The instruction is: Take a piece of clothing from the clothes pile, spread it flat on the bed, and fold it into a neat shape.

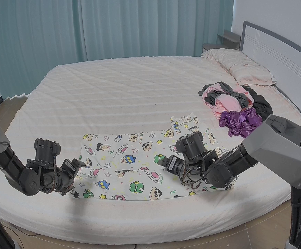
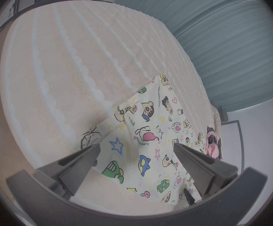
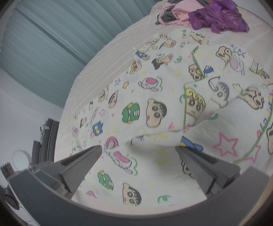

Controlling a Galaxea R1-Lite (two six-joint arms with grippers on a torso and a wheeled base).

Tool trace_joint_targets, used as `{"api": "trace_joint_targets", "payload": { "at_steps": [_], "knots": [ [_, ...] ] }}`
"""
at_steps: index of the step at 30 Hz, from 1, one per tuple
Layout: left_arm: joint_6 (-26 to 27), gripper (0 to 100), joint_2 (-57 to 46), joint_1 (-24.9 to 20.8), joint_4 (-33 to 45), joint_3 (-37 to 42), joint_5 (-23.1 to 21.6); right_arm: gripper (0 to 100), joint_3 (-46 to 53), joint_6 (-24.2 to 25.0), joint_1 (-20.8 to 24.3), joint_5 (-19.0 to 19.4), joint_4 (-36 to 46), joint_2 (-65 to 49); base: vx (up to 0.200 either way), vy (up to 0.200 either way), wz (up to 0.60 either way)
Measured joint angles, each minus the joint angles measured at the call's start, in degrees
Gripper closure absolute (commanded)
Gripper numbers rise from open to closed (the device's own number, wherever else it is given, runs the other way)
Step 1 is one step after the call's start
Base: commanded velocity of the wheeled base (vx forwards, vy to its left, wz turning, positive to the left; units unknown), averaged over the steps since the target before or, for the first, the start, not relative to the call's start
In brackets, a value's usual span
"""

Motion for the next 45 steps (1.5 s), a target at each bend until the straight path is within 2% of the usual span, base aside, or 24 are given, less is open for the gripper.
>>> {"api": "trace_joint_targets", "payload": {
  "at_steps": [13, 17, 21, 24, 30, 33, 39, 45],
  "knots": [
    [1.5, 0, 0.1, 0.4, 0.0, 0.2, -0.5, 0, 1.6, 0.0, -0.4, 0.7, -4.4, -1.1, 0.000, 0.000, 0.00],
    [8.2, 0, -0.3, 1.4, 0.0, 1.4, -3.4, 0, 5.1, -0.9, 0.2, 2.4, -4.6, -3.8, 0.000, 0.000, 0.00],
    [13.8, 0, -1.1, 3.6, 0.0, 3.0, -9.9, 0, 8.2, -1.5, 0.2, 3.3, -4.5, -7.0, 0.000, 0.000, 0.00],
    [18.6, 0, -1.6, 5.2, 0.0, 3.7, -13.3, 0, 9.9, -2.0, -0.6, 3.5, -4.4, -9.0, 0.000, 0.000, 0.00],
    [32.4, 0, -2.0, 7.9, 0.1, 4.4, -20.2, 0, 12.9, -2.8, -2.8, 3.6, -4.7, -11.5, 0.000, 0.000, 0.00],
    [36.8, 0, -1.8, 8.6, 0.3, 4.4, -23.2, 0, 14.3, -3.4, -4.1, 3.6, -4.7, -12.2, 0.000, 0.000, 0.00],
    [43.1, 0, 0.7, 8.9, 0.3, 3.7, -24.2, 0, 15.9, -4.6, -5.6, 3.6, -4.8, -12.9, 0.000, 0.000, 0.00],
    [44.9, 0, 3.4, 9.0, 0.0, 3.0, -24.1, 0, 16.2, -4.7, -5.8, 3.6, -4.8, -13.1, 0.000, 0.000, 0.00]
  ]
}}
